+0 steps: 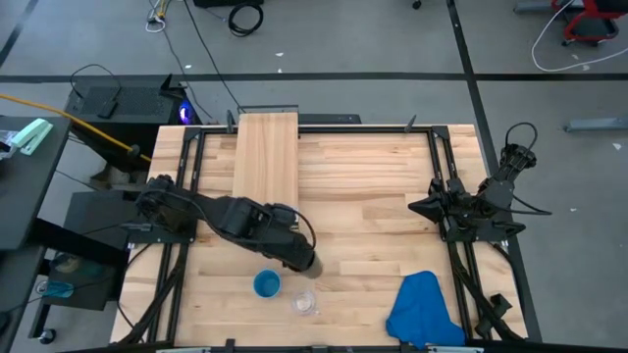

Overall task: Stack small to large cups/mugs on shelf
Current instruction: Put the black cup on the shelf, then put the blue cup on the shelf

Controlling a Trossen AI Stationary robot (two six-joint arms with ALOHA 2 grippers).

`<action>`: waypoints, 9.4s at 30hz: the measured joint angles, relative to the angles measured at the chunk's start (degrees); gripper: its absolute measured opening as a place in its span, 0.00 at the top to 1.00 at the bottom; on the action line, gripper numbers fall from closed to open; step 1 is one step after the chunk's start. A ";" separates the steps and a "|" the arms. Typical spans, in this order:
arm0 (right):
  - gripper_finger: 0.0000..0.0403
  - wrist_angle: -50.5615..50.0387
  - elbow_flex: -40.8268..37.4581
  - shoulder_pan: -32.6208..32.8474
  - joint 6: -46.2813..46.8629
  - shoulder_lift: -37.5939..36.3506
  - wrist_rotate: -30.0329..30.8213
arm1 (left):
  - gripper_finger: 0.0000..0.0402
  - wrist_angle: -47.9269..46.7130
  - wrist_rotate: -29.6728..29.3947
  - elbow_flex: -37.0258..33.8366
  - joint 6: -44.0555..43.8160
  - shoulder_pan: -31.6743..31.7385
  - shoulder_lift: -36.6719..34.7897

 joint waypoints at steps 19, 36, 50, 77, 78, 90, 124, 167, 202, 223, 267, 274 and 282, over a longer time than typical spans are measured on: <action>0.96 -0.06 0.00 0.00 -0.01 0.01 -0.02 | 0.99 -7.61 -8.71 13.97 14.27 16.83 -5.41; 0.96 -0.07 0.00 -0.01 -0.39 0.03 -0.01 | 0.99 -7.67 -7.23 13.92 29.90 47.94 -8.36; 0.96 -0.07 0.00 0.00 -0.42 0.03 -0.01 | 0.99 -7.67 1.22 13.42 40.32 61.42 -8.33; 0.96 -0.07 0.00 0.00 -0.42 0.03 -0.01 | 0.99 -7.65 5.51 -3.61 49.58 67.83 -10.86; 0.96 -0.07 0.00 0.01 -0.42 0.03 -0.01 | 0.99 -7.62 5.27 -3.63 49.68 67.83 -10.78; 0.96 -0.06 0.00 0.00 -0.42 0.03 -0.01 | 0.99 -7.65 4.02 -3.63 49.34 67.32 -9.07; 0.96 -0.07 0.00 0.01 -0.42 0.03 -0.01 | 0.92 -4.83 4.45 -3.61 51.19 66.67 -7.34; 0.96 -0.07 0.00 -0.01 -0.41 0.04 -0.01 | 0.64 -7.69 10.98 -3.54 49.17 65.00 -21.39; 0.96 -0.09 0.00 -0.01 -0.39 0.03 -0.01 | 0.77 6.97 4.12 -32.19 0.74 -10.64 -22.88; 0.96 -0.11 0.00 -0.01 -0.39 0.04 -0.01 | 0.82 28.35 2.27 -47.68 -5.20 -11.53 -21.97; 0.96 -0.07 -0.02 -0.01 -0.42 0.05 -0.01 | 0.75 33.84 4.05 -52.25 -6.10 -11.24 -13.13; 0.96 -0.20 -0.02 0.01 -0.42 0.21 -0.01 | 0.78 33.73 4.12 -52.24 -6.25 -10.99 -12.98; 0.96 -0.22 -0.02 0.01 -0.42 0.21 -0.01 | 0.93 34.06 4.81 -52.24 -7.72 -10.99 -12.98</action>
